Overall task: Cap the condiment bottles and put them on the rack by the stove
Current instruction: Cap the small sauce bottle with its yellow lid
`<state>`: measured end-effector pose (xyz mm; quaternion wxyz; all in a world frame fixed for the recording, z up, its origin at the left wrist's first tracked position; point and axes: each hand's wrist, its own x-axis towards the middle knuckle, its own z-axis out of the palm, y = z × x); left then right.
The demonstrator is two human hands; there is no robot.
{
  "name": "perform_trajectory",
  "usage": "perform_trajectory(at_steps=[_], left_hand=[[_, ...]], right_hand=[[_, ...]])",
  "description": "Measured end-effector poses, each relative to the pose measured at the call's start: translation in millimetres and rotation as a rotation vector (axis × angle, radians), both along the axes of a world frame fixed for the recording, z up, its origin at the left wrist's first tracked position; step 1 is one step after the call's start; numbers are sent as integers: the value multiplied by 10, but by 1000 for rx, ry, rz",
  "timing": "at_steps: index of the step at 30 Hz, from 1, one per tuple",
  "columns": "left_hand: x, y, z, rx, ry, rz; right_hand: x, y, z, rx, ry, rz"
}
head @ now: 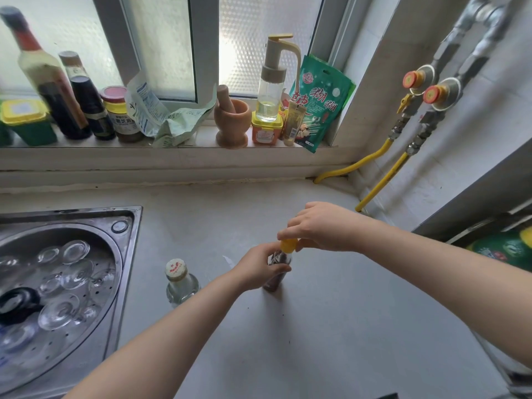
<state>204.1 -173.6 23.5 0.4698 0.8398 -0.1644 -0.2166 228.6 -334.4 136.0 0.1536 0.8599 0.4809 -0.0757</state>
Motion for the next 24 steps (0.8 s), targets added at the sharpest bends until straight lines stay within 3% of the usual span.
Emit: perform_trajectory(at_steps=[16,24], left_hand=[[-28,-42,-66,-31,-63,78],[-14,-20,-57,-1,-30,24]], right_hand=[[-114,18,-212,216,-161,-94],[-161,-42,-52,133,-90,-77]])
